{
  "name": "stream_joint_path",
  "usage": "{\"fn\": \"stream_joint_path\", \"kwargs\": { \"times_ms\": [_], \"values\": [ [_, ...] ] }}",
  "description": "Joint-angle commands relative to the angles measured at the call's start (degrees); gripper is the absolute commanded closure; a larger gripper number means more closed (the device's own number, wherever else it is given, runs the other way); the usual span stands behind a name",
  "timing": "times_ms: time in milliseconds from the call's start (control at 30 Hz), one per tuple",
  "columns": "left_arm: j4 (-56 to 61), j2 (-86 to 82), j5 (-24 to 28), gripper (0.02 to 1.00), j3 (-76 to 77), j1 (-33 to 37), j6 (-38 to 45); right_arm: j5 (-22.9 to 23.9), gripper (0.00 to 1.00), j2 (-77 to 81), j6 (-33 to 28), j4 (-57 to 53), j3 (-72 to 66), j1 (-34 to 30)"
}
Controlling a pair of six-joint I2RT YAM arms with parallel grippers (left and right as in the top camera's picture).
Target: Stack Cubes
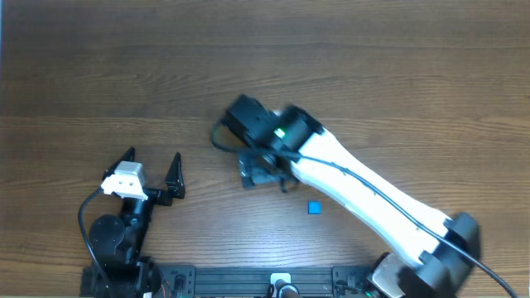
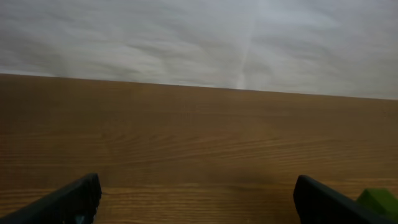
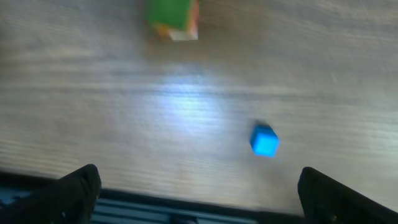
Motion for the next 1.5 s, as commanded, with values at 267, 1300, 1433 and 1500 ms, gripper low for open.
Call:
{"fn": "stream_joint_path", "kwargs": {
  "times_ms": [267,1300,1433,1500],
  "values": [
    [0.0,-0.5,0.6,0.02,-0.3,-0.2,0.9,-1.7,0.009,-14.9,7.6,13.9,-34.1,-4.1],
    [0.0,-0.5,0.5,0.018,-0.3,-0.2,0.9,-0.7,0.014,-10.7,0.7,36.3,-48.7,-9.7],
    [0.0,-0.5,0.6,0.018,-0.3,-0.2,0.9,-0.6,0.141,-10.0,0.7,36.7,-48.7,-9.7],
    [0.0,-0.5,0.5,0.018,-0.3,-0.2,0.9,-0.6,0.213,-10.0,0.7,36.7,-48.7,-9.7]
  ]
}}
